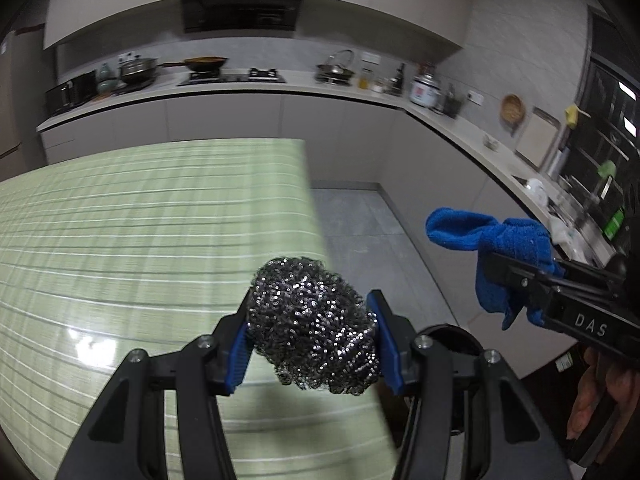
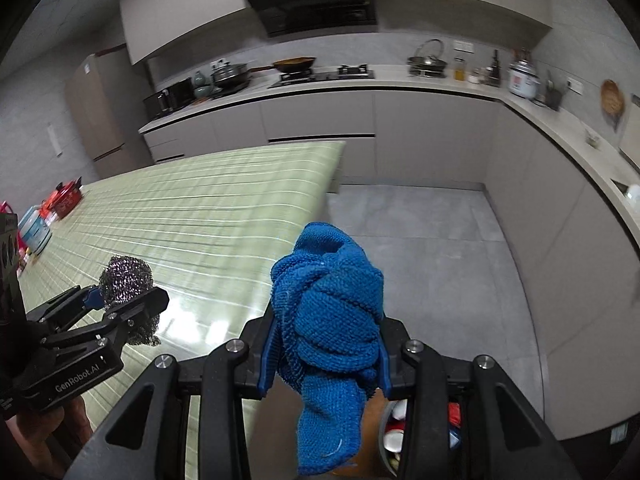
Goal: Collect trash
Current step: 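Lift the steel wool and cloth and carry both tools over the black bin, then open the right tool dropping the cloth while the left tool drops the steel wool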
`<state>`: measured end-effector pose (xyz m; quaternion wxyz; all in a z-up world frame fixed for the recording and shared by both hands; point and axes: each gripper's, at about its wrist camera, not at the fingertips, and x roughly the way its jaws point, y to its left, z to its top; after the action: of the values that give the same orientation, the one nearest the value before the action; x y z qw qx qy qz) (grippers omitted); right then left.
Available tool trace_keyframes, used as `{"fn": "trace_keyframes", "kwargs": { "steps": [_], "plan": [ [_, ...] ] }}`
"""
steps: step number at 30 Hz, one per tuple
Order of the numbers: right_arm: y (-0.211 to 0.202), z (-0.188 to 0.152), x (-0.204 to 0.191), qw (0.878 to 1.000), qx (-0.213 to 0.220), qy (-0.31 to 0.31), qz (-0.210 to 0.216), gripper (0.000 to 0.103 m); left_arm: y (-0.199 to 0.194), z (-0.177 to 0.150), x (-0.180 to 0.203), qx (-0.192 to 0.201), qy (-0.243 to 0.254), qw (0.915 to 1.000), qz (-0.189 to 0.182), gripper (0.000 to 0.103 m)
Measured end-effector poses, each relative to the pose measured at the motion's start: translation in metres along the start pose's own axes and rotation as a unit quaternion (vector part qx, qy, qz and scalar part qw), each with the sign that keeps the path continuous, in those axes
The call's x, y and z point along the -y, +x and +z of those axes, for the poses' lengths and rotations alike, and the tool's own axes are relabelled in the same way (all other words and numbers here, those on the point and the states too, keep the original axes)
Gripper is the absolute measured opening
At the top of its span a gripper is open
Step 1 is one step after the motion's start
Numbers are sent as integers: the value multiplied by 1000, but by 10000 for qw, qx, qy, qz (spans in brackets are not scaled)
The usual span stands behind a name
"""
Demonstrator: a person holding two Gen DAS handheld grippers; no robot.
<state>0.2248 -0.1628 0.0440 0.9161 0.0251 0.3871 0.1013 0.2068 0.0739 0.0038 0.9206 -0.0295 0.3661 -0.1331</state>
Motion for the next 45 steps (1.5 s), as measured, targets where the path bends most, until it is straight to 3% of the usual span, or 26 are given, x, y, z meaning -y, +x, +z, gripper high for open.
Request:
{"fn": "trace_keyframes", "kwargs": {
  "steps": [11,19,35,45],
  "plan": [
    [-41,-43,99,9979,-107,473,-433,41,32,-18,103,-312,452,9971,-521,54],
    [-46,-82,154,9951,-357,725,-577,41,60,-51,157,-696,601,9937,-637,54],
    [21,-152,198,9893,-1150,844,-304,41,120,-119,192,-1398,398,9885,-407,54],
    [83,-168,215,9834,-1527,976,5,41,172,-152,204,-1837,151,9826,-222,55]
  ]
}}
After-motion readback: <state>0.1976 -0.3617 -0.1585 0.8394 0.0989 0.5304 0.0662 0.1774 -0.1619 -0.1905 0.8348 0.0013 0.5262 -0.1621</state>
